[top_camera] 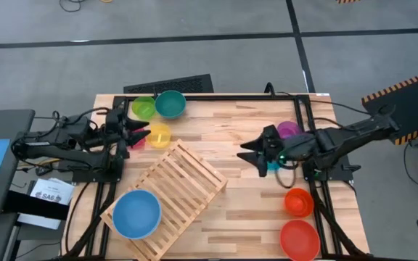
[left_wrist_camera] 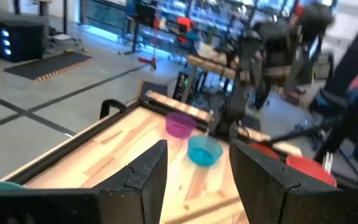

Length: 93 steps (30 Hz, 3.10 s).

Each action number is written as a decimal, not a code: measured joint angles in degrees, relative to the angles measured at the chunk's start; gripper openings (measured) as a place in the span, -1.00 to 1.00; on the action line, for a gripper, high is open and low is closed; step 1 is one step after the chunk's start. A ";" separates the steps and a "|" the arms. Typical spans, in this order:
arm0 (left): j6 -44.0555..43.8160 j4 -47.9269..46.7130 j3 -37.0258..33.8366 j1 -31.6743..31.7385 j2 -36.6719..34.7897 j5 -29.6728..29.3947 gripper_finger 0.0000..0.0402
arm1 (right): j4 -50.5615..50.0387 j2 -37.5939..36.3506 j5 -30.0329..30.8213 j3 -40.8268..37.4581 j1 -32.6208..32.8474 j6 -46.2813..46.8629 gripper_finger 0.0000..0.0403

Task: Place and stack bowls onto a shelf
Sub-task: Put the small red bowl on the shelf

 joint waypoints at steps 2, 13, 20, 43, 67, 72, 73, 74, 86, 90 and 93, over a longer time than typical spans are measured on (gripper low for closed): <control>0.28 -0.54 0.00 0.00 0.76 1.07 -0.22 | 4.83 0.05 0.02 0.00 0.00 -6.55 0.23; 1.27 -0.81 -0.02 0.00 5.44 0.06 -0.22 | 17.17 1.97 0.15 -0.13 -1.49 -22.20 0.23; 0.23 -0.51 -0.02 0.00 5.65 1.70 -0.22 | 17.18 1.92 0.21 -0.02 -4.60 -21.65 0.24; -4.63 -9.45 8.35 8.44 8.38 -5.31 -0.22 | 9.89 1.91 -6.12 -0.02 -18.76 -18.02 0.24; -11.78 -41.03 1.13 43.54 20.77 18.08 -0.22 | 7.79 6.78 -6.17 -0.06 -18.30 -14.85 0.24; -13.03 -35.44 -5.16 43.54 22.53 20.37 -0.22 | 7.36 7.67 -6.16 -0.06 -18.32 -14.85 0.24; -12.94 -34.50 -5.85 43.54 23.30 20.33 -0.22 | 7.51 7.69 -6.17 -0.06 -18.27 -14.85 0.24; -12.57 -33.83 -6.38 43.54 24.03 20.09 -0.22 | 7.59 7.83 -6.16 -0.04 -18.23 -14.85 0.24; -7.31 -32.38 -7.02 45.11 35.36 17.25 -0.22 | 7.60 8.42 -6.12 0.02 -18.38 -13.06 0.24; -6.55 -31.37 -7.02 45.77 38.14 17.32 -0.22 | 7.60 8.44 -6.10 0.02 -18.38 -13.04 0.24; -5.90 -31.28 -7.02 45.94 39.98 17.29 -0.22 | 7.60 8.44 -6.08 0.02 -18.38 -13.04 0.24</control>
